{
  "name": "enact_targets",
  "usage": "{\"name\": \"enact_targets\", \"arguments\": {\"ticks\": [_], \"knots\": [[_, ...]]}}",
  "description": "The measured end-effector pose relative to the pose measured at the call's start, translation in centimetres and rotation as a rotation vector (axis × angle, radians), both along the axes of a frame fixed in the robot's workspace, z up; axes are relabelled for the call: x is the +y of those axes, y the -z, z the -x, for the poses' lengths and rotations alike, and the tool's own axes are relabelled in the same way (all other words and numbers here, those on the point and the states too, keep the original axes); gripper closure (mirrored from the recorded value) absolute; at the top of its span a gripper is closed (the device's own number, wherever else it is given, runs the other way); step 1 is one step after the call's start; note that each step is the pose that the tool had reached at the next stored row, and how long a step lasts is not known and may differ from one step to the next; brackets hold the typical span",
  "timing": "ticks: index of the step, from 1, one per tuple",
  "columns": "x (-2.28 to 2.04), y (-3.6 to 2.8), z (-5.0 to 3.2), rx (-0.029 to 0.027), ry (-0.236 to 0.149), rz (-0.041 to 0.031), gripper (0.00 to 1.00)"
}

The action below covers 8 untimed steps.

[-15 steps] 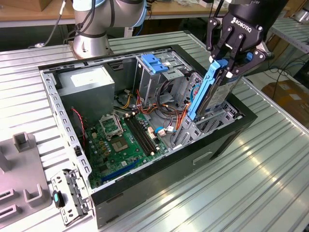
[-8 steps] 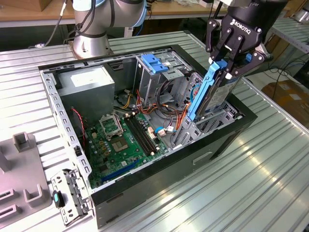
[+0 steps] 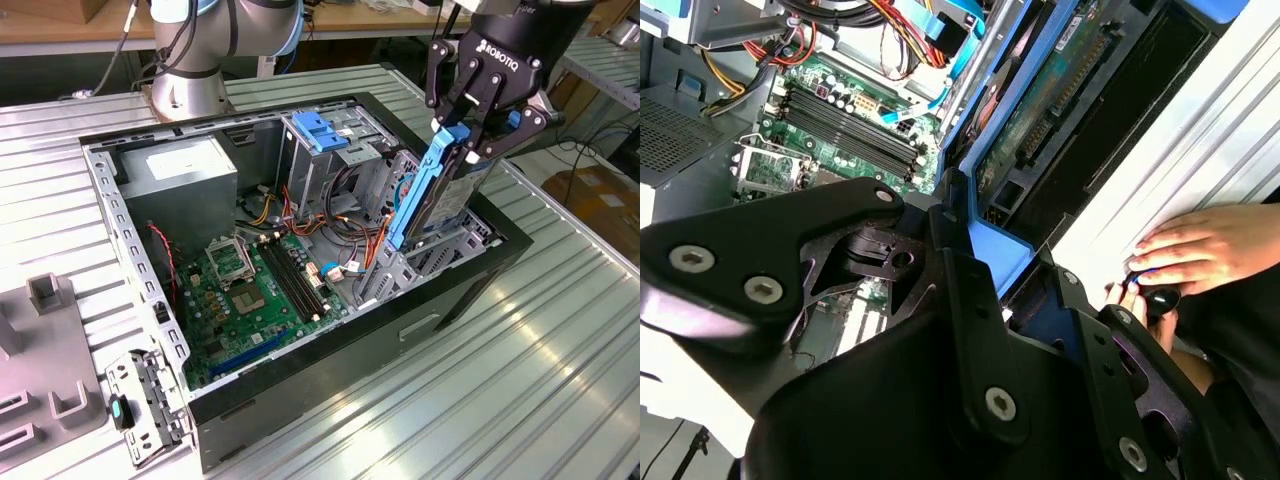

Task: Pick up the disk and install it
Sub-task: 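Insert the disk into the insertion slot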

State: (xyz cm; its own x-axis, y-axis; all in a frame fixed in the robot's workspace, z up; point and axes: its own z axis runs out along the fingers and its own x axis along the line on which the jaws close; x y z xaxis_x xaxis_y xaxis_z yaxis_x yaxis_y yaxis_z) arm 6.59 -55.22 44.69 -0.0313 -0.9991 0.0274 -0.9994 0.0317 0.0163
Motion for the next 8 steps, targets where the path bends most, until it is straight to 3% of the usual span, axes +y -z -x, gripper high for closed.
{"name": "enact_targets", "arguments": {"ticks": [8], "knots": [[-0.06, 0.43, -0.01, -0.0001, 0.0, -0.0011, 0.63]]}}
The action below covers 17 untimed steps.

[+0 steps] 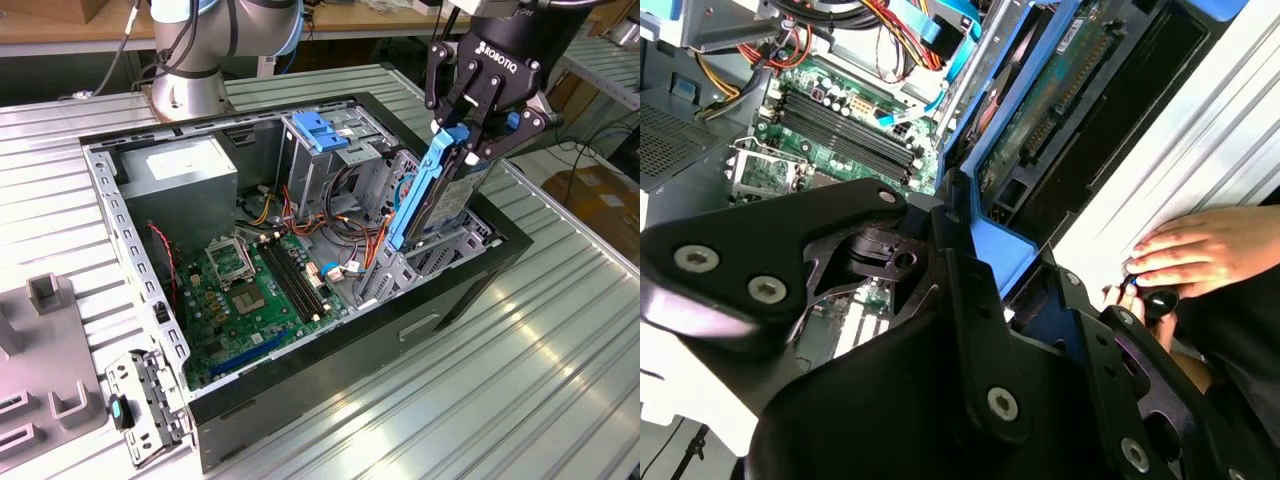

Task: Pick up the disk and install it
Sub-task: 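Insert the disk into the insertion slot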

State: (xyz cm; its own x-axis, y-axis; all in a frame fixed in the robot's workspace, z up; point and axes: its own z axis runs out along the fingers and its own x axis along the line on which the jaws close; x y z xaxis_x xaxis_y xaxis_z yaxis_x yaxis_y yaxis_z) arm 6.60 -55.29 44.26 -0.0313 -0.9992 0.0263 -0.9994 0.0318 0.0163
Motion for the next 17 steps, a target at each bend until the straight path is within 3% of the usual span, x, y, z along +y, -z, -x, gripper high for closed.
{"name": "enact_targets", "arguments": {"ticks": [17], "knots": [[-0.04, 0.53, -0.01, 0.0001, 0.0, 0.001, 0.63]]}}
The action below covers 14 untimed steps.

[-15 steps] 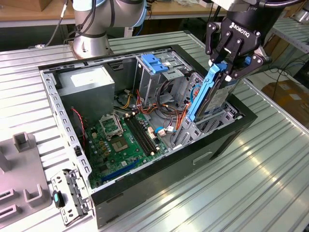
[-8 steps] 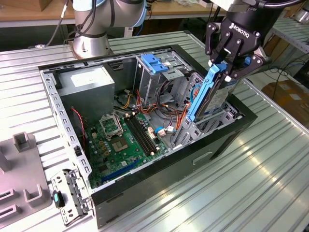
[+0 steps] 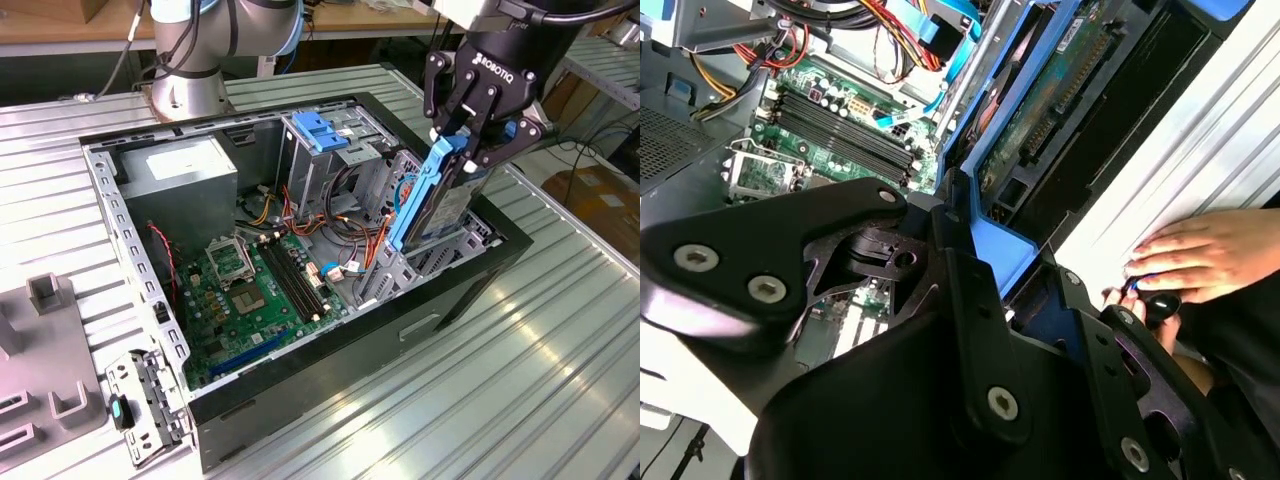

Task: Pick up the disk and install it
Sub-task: 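Insert the disk into the insertion slot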

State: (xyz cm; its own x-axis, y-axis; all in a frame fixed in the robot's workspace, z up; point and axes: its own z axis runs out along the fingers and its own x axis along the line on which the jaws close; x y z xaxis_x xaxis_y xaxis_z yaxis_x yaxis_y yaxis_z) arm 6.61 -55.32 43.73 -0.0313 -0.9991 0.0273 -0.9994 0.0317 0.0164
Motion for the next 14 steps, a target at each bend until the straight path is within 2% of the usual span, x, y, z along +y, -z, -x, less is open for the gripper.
{"name": "enact_targets", "arguments": {"ticks": [14], "knots": [[-0.04, 1.69, 0.0, -0.0023, 0.0, -0.0001, 0.63]]}}
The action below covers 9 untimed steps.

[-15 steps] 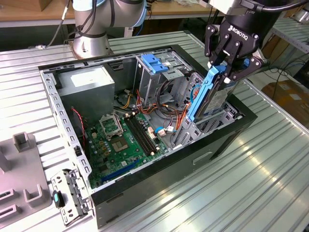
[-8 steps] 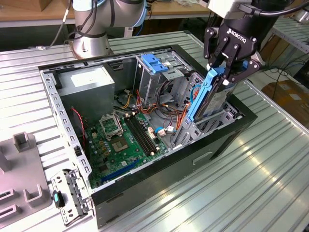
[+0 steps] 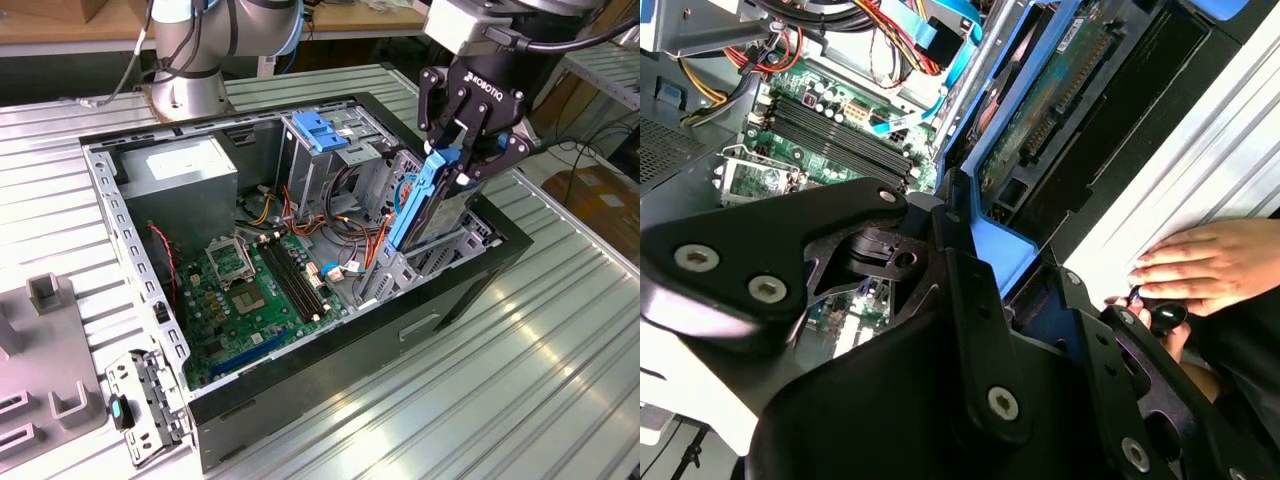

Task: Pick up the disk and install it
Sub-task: 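Insert the disk into the insertion slot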

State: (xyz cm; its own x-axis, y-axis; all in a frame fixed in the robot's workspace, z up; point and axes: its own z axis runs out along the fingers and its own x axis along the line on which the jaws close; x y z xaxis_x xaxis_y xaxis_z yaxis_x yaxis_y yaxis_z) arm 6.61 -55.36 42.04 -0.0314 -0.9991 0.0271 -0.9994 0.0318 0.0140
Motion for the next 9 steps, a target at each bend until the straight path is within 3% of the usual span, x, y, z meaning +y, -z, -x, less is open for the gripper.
{"name": "enact_targets", "arguments": {"ticks": [5, 6, 9], "knots": [[-0.01, 0.02, 0.0, -0.0001, 0.0, 0.0009, 0.62], [-0.01, 0.03, 0.0, -0.0001, 0.0, 0.0009, 0.55], [-0.01, 0.02, 0.0, -0.0001, 0.0, 0.0015, 0.55]]}}
